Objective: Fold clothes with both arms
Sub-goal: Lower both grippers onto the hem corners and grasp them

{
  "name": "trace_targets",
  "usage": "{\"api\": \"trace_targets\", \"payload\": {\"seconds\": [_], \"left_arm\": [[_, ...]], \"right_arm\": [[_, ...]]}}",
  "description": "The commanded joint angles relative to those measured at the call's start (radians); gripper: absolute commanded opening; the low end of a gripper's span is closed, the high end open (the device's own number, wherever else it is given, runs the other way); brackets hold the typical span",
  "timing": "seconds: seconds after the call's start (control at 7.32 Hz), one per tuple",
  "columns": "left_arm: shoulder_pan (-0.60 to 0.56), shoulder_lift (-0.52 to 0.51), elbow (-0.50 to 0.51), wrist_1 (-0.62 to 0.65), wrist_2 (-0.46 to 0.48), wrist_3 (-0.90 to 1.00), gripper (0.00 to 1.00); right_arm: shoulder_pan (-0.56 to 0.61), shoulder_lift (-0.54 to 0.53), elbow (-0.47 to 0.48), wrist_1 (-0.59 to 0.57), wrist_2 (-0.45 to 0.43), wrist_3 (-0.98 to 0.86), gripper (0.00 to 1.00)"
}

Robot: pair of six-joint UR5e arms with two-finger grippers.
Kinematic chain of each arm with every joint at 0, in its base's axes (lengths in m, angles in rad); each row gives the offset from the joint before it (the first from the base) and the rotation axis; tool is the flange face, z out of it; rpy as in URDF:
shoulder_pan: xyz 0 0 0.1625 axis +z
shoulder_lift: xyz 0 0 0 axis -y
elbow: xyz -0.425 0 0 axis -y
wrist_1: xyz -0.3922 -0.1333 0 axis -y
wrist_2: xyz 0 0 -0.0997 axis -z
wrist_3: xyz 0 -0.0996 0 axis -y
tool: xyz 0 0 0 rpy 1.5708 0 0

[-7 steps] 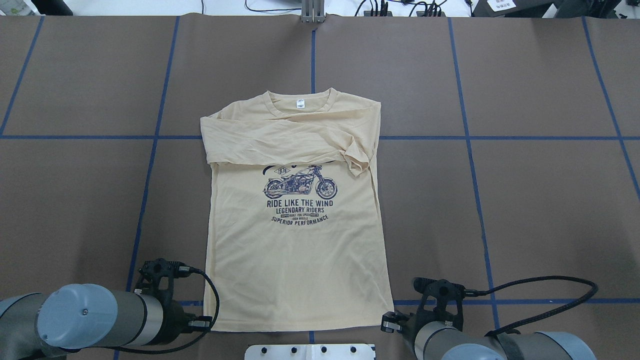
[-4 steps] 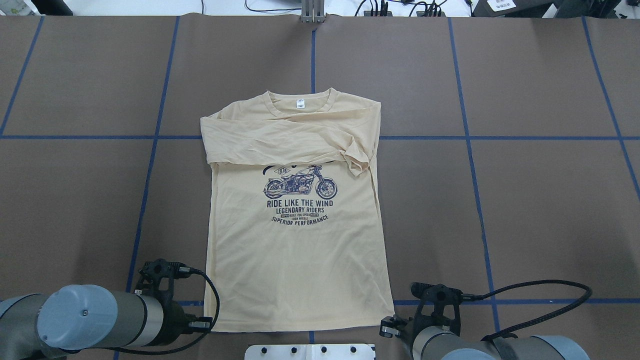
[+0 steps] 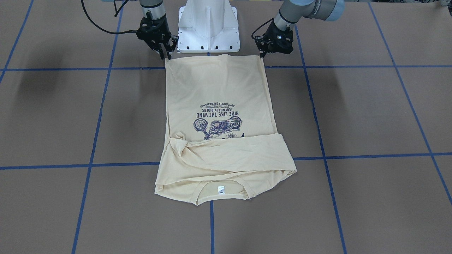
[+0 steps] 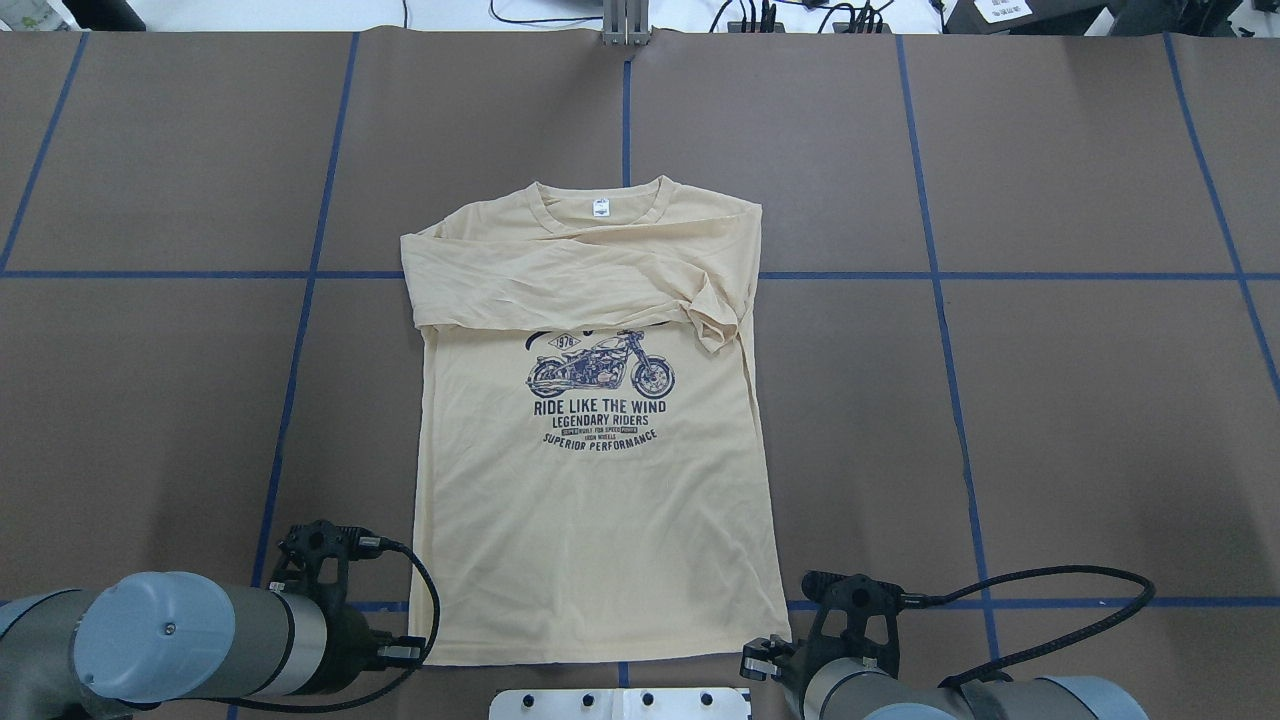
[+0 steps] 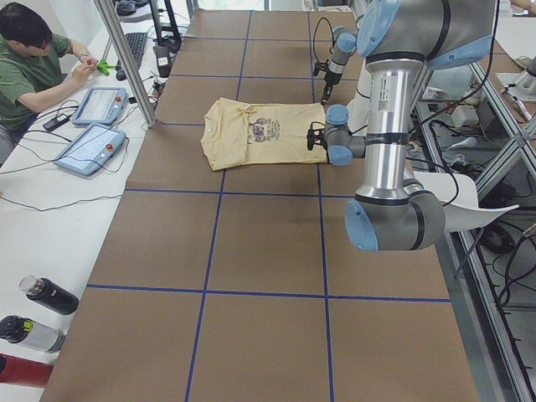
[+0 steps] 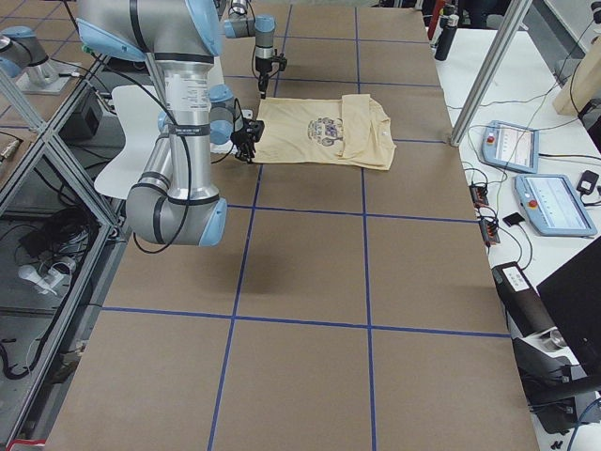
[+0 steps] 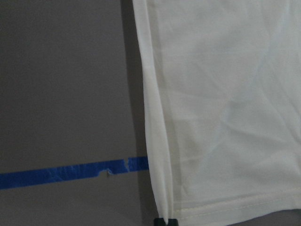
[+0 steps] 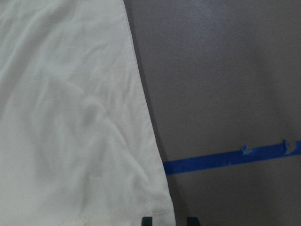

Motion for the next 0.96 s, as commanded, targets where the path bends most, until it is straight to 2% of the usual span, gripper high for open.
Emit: {"api": "trace_targets", "payload": {"seconds": [0.0, 0.27, 0.82], "left_arm": [[0.000, 0.001, -0.007, 0.000, 0.001, 0.000, 0.00], [0.002, 0.001, -0.011, 0.000, 0.001, 0.000, 0.00], [0.000, 0.003, -0.027, 0.000, 0.001, 0.000, 0.00]], "right_arm": [[0.007, 0.004, -0.004, -0.003, -0.012, -0.001, 0.33], [0.018, 0.004, -0.004, -0.006, -0.013, -0.005, 0.30], [0.019, 0.004, -0.004, -0.008, -0.013, -0.006, 0.30]]}}
